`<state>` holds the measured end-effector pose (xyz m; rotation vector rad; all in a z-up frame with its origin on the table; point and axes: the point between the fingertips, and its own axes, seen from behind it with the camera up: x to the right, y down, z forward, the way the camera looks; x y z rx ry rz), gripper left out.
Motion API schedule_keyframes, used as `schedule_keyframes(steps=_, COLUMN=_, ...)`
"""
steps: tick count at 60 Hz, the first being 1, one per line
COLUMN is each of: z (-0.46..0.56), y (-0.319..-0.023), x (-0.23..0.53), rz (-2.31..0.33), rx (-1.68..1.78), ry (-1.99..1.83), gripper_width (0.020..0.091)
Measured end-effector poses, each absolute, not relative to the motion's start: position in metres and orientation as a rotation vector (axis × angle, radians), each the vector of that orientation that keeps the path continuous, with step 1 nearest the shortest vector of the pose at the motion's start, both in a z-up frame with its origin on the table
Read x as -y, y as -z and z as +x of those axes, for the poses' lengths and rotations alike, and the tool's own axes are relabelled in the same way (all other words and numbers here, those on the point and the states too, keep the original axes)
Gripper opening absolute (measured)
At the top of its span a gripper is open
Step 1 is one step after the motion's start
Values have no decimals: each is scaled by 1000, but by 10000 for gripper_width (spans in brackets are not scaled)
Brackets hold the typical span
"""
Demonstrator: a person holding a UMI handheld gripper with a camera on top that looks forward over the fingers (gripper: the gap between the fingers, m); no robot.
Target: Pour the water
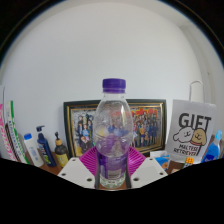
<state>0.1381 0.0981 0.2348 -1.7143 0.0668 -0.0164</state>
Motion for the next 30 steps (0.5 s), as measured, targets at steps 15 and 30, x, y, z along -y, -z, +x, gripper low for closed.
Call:
schedule_keyframes(steps=15, z=178, y=-130, x=-96, rz=-1843, rx=-16, ry=71, gripper_width=349)
schedule_keyframes(steps=30, z=178, y=-83, x=-94, rz=-1845, rx=2, ry=84, gripper_width=355)
